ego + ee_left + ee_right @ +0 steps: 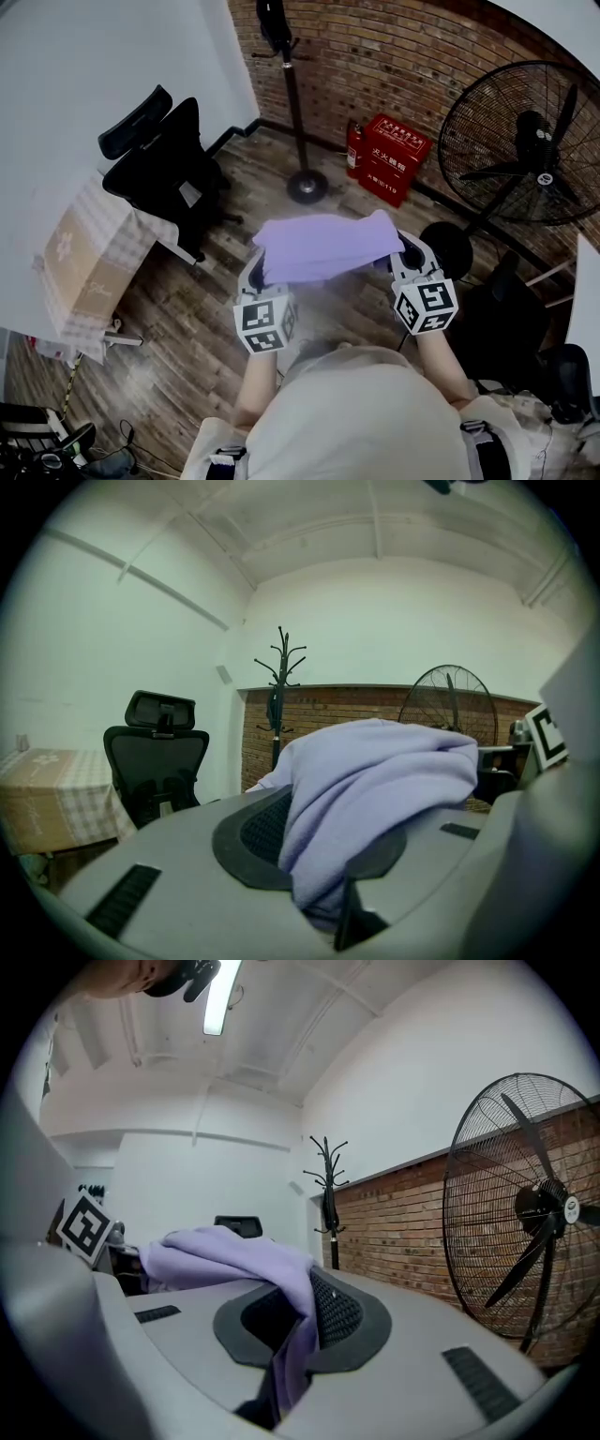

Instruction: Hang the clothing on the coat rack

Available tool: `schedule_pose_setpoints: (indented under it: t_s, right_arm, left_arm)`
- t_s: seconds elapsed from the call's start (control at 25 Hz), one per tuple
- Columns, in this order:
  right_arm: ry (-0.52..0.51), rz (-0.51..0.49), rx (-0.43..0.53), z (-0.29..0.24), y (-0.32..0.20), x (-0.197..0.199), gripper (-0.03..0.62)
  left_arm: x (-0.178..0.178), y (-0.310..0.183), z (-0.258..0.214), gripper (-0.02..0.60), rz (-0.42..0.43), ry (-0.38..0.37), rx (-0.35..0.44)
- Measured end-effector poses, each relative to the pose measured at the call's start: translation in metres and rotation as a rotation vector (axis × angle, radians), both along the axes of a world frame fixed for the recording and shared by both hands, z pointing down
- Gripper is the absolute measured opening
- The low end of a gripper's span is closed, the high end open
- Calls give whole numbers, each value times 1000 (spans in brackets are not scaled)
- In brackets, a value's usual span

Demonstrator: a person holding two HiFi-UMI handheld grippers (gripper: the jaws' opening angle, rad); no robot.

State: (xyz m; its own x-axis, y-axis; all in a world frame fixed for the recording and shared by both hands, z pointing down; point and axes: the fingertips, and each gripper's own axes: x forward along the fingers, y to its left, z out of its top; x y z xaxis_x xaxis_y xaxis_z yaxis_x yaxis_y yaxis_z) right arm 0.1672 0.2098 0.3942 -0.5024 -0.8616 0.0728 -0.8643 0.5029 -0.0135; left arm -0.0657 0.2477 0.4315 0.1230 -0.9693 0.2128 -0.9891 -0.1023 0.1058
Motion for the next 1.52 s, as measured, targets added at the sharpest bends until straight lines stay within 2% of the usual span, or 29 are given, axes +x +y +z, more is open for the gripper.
schedule_pose_setpoints:
  t_s: [0.28,0.6,0.8,1.08,1.52]
  right_arm:
    - [-9,-2,-15,4,0,21,17]
    - [-18,2,-16,7,-7,31,17]
    - [-21,2,-10,5,-22,33,17]
    - [-17,-3,10,0,-63,26,17]
    - [-7,8,30,-6,-178,-1,17]
  left_arm:
    - [21,3,-3,80,-5,-5,6]
    - [32,-2,4,80,0,-15,-32]
    - [33,-16,0,80,-2,-22,-26]
    - [25,-61,-4,80,-14,-32,14]
    - [-1,-179,-5,80,-9,-19,36]
